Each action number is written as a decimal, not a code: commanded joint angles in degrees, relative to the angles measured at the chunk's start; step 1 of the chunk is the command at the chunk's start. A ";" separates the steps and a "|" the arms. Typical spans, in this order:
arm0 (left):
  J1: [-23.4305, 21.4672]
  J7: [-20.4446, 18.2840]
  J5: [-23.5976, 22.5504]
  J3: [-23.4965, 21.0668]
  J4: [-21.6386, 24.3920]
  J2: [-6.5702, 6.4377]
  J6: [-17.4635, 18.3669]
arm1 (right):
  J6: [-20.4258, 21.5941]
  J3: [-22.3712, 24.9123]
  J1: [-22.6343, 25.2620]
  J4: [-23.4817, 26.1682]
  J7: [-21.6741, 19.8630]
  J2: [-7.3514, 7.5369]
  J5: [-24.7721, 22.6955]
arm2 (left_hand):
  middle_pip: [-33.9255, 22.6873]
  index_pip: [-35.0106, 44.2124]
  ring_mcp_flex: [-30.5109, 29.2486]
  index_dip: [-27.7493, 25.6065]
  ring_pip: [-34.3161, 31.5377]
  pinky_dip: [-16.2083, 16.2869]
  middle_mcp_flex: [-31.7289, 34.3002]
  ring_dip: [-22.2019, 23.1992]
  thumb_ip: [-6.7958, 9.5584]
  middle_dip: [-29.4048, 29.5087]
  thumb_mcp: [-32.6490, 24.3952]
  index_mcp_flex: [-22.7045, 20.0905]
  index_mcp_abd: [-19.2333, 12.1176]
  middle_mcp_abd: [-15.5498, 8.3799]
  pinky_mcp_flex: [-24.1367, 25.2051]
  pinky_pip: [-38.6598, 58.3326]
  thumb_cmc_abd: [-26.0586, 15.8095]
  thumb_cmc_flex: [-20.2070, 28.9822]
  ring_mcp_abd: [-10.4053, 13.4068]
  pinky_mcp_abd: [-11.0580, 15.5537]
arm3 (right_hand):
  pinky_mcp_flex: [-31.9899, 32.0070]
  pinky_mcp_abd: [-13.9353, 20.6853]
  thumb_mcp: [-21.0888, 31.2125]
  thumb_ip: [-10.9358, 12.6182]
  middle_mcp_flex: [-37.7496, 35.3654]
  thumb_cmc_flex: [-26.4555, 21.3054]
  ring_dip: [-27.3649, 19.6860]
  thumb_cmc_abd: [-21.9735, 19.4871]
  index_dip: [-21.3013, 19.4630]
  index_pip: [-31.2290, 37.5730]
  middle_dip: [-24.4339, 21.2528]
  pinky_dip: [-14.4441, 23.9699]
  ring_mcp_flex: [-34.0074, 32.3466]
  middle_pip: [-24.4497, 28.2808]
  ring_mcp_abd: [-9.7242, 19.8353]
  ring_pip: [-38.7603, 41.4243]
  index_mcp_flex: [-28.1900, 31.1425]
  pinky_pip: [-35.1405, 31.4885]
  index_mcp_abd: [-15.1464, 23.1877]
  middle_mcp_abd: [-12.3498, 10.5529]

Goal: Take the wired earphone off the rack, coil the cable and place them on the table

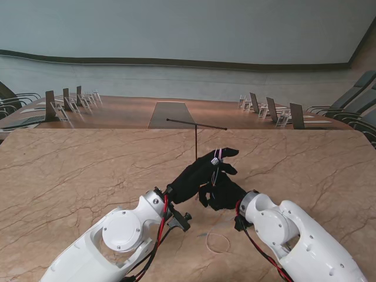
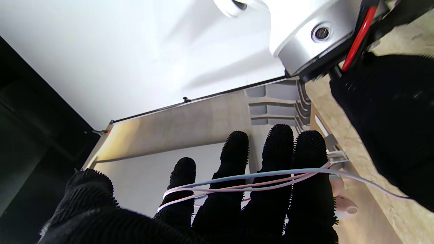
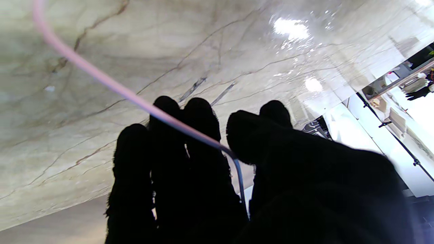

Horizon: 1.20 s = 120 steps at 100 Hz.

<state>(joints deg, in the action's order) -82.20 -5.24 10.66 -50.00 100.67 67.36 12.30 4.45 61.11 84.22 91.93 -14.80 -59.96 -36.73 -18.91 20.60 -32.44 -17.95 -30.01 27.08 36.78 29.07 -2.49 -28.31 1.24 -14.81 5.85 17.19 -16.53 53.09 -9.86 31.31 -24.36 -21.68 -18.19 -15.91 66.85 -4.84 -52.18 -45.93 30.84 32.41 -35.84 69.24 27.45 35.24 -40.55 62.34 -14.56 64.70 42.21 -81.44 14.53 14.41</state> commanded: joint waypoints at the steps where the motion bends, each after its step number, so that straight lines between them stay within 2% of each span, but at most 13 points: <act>1: -0.83 -0.43 0.26 0.12 0.68 -0.04 -0.44 | -0.47 0.46 -0.81 -0.67 0.53 -0.28 -0.45 | -1.03 -1.14 -1.66 -0.40 -1.49 0.72 -1.20 1.41 0.14 -0.07 0.83 2.46 -1.76 -0.37 -1.38 2.40 -1.07 -1.10 -1.51 -2.47 | 0.15 2.97 2.57 0.36 -1.12 -3.08 -0.39 2.28 -0.67 2.24 -0.32 1.34 0.38 0.52 -2.04 0.74 1.23 -2.70 -0.01 2.17; 16: -1.62 -0.80 0.47 0.06 0.81 -0.21 -0.58 | -1.02 1.63 -1.89 -2.11 2.24 -0.61 -1.46 | -1.44 -0.84 -2.35 -0.70 -2.15 0.96 -0.79 2.12 0.14 -0.18 0.85 1.73 -2.07 -0.10 -1.77 3.00 -1.05 -1.15 -1.64 -2.75 | -0.76 1.90 2.95 0.41 -1.77 -3.14 -0.44 2.57 -0.61 1.97 -0.25 1.48 -0.68 0.77 -2.88 1.14 1.41 -3.37 -0.57 3.25; 27: -2.44 -0.94 0.33 0.11 0.81 -0.34 -0.75 | -1.18 2.66 -2.57 -2.78 2.61 -0.64 -2.38 | -1.66 -0.86 -2.72 -0.88 -2.26 1.03 -0.51 2.55 0.14 -0.23 0.83 1.49 -1.84 0.00 -1.91 3.22 -1.08 -1.16 -1.58 -2.88 | -0.75 1.91 2.86 0.33 -1.61 -3.07 -0.46 2.36 -0.40 1.77 -0.08 1.45 -0.62 0.88 -2.73 1.22 1.23 -3.44 -0.59 3.21; 54: -3.55 -1.59 -0.01 0.01 0.70 -0.66 -1.44 | -1.02 6.26 -2.94 -1.87 3.23 -0.73 -3.67 | -2.31 -1.08 -3.97 -1.10 -3.01 1.42 0.44 3.76 0.12 -0.56 0.86 0.87 -1.71 0.34 -2.48 4.20 -1.16 -1.20 -1.19 -3.10 | -0.68 2.21 2.62 0.35 -1.62 -2.97 -0.44 2.19 -0.22 1.84 -0.12 1.42 -0.43 0.95 -2.43 1.38 1.19 -3.65 -0.25 2.80; 94: -4.00 -2.28 -0.38 -0.88 0.18 -0.93 -1.87 | 2.00 10.37 -1.84 0.77 6.59 -1.20 -4.62 | -3.56 -0.87 -4.55 -1.47 -3.33 1.92 2.36 4.95 0.13 -1.45 0.87 -0.97 -1.04 1.17 -2.45 5.16 -1.15 -1.30 -1.44 -3.61 | -0.53 2.59 1.69 0.61 -1.78 -2.45 -0.48 1.44 0.48 1.11 -0.55 1.26 -0.34 0.63 -1.76 1.24 0.94 -3.55 0.19 2.27; 98: -3.99 -2.37 -0.46 -0.92 0.19 -0.97 -1.91 | 1.97 10.56 -1.47 1.14 6.54 -1.19 -4.63 | -3.56 -0.88 -4.54 -1.49 -3.31 1.95 2.40 4.99 0.13 -1.48 0.87 -1.00 -1.01 1.08 -2.45 5.21 -1.16 -1.32 -1.32 -3.60 | -0.30 2.80 1.27 0.61 -1.57 -2.38 -0.55 1.18 1.31 0.12 -0.74 1.10 -0.10 0.29 -1.60 0.90 0.50 -3.25 -0.07 2.22; 104: -3.85 -2.51 -0.41 -0.91 0.23 -0.99 -1.97 | 1.95 10.81 -0.75 1.60 6.72 -1.19 -4.85 | -3.39 -1.01 -3.99 -1.47 -2.99 1.89 2.16 4.93 0.13 -1.46 0.86 -0.75 -1.08 1.12 -2.11 5.03 -1.15 -1.32 -1.43 -3.40 | 0.19 3.23 -0.33 0.88 -0.51 -2.04 -0.26 0.49 4.83 -1.69 -1.19 0.68 0.82 -0.48 -1.11 0.09 -1.43 -2.49 -0.64 2.25; 108: -3.72 -2.70 -0.37 -0.89 0.27 -1.02 -2.03 | 2.02 10.95 -0.24 1.80 6.95 -1.21 -4.89 | -3.29 -1.02 -3.59 -1.48 -2.71 1.79 2.00 4.83 0.13 -1.45 0.85 -0.79 -1.12 1.03 -1.82 4.78 -1.16 -1.32 -1.32 -3.20 | 1.21 4.03 -2.67 1.07 1.22 -1.36 0.39 0.34 9.54 -2.07 -1.92 0.42 2.47 -1.44 -0.07 -1.29 -4.32 -1.66 -0.90 2.21; 111: -3.63 -2.74 -0.37 -0.84 0.29 -1.02 -2.04 | 1.99 11.11 0.17 2.07 6.76 -1.16 -4.94 | -3.28 -0.98 -3.45 -1.51 -2.55 1.74 2.05 4.75 0.13 -1.47 0.85 -0.88 -1.12 1.00 -1.79 4.66 -1.15 -1.32 -1.22 -3.11 | 2.63 4.70 -6.55 1.36 3.77 0.27 1.83 -0.57 13.37 -1.37 -2.57 0.18 4.65 -2.83 1.34 -3.63 -8.20 -0.41 -0.67 1.69; 115: -3.48 -2.68 -0.36 -0.73 0.30 -0.99 -1.99 | 2.02 11.43 0.80 2.52 6.04 -1.00 -5.08 | -3.18 -1.03 -3.03 -1.53 -2.22 1.59 2.01 4.58 0.13 -1.43 0.83 -0.79 -1.11 0.92 -1.45 4.30 -1.12 -1.28 -1.15 -2.70 | 5.08 5.96 -9.61 0.40 8.14 2.67 1.48 -0.01 15.71 -1.74 -3.44 -0.59 8.02 -4.61 3.16 -6.94 -13.32 2.10 -1.00 0.59; 120: -3.29 -2.63 -0.29 -0.59 0.33 -0.94 -1.91 | 2.34 11.70 1.58 2.79 5.70 -0.89 -5.44 | -3.10 -1.05 -2.80 -1.54 -2.05 1.48 1.97 4.45 0.12 -1.41 0.86 -0.76 -1.16 0.88 -1.31 4.06 -1.10 -1.31 -1.09 -2.58 | 7.09 6.96 -9.69 0.26 12.25 4.58 0.63 0.04 17.11 -3.95 -4.44 -1.21 10.94 -6.65 4.76 -10.17 -16.70 4.64 -2.42 -0.88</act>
<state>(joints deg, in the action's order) -85.53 -7.79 10.24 -50.83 100.90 66.28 10.52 6.26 72.78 84.23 94.04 -8.33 -60.94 -41.63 -20.97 20.59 -35.75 -18.68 -31.99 27.82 38.05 33.19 -2.49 -29.09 1.24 -14.91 5.85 18.71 -18.15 56.32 -9.86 31.31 -24.93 -23.32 -13.63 -11.96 58.41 -4.92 -44.23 -43.73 31.40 32.39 -20.90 66.94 24.19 35.12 -33.28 57.79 -12.58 58.16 29.87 -78.83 13.49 14.40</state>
